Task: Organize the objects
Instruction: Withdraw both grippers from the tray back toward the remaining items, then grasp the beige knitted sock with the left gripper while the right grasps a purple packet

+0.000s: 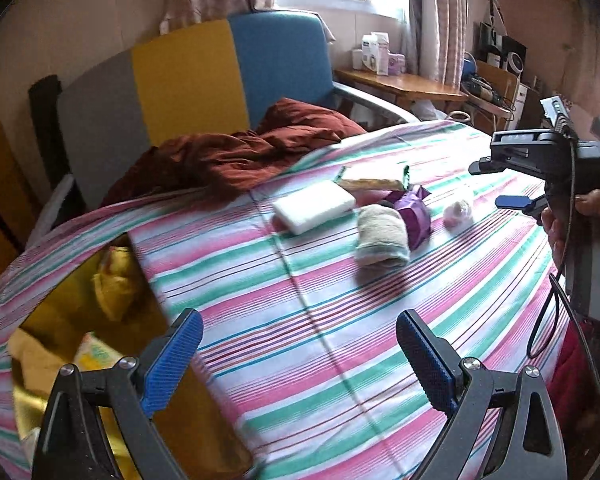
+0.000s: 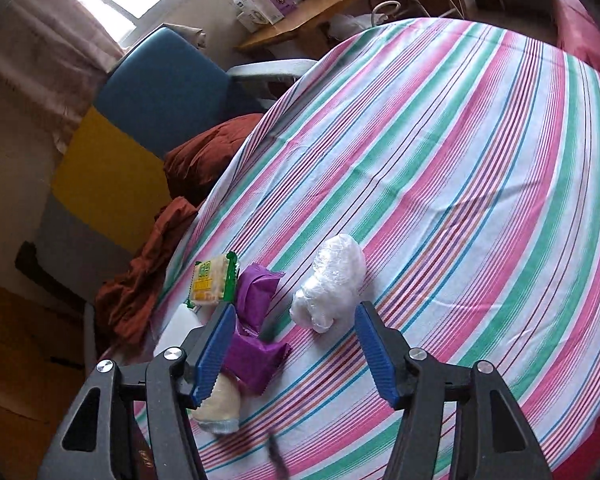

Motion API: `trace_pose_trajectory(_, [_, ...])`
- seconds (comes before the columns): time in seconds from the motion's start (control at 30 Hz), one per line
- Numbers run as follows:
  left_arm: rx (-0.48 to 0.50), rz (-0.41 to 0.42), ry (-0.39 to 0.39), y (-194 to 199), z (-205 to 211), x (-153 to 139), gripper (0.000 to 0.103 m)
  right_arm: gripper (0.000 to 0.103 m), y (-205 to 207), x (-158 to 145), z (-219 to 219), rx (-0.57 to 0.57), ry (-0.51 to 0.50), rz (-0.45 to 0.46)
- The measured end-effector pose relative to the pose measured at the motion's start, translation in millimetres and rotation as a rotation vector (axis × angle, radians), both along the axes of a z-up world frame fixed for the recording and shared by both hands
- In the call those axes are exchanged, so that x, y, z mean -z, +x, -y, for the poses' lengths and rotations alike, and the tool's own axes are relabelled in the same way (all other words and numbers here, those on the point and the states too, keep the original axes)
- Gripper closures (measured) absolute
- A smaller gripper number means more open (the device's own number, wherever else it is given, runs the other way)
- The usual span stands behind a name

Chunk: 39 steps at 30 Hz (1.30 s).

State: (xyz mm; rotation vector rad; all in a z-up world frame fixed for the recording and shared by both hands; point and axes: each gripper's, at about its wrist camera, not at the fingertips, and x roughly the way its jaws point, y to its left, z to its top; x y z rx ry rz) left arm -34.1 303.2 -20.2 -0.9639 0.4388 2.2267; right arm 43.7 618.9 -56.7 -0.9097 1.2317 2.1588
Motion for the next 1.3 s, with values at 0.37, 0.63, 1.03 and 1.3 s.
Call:
trace_pose_trajectory(0.37, [0.048, 0.086, 0.023, -23.3, -57.8, 18.2, 0.005, 0.04, -17.6, 2.2, 10.9, -0.12, -0.018, -0.018])
trace_pose_trajectory(0.63, [0.086, 0.085, 0.012, -40.4, -96.1, 33.1, 0.006, 0.04, -34.4, 2.7, 27.8, -0.214, 0.039, 0.033])
trace_pose_trajectory(1.03, [0.116, 0.114, -0.042, -64.6, -140.7, 60.4, 0.017, 0.04, -49.0, 10.1, 34.8, -0.263, 0.072, 0.091])
trace_pose_trajectory(1.3, [0.12, 0.243, 0.05, -65.3, -131.7, 71.1, 0.05, 0.04, -64.0, 14.5, 47.1, -0.341, 0.131, 0.14])
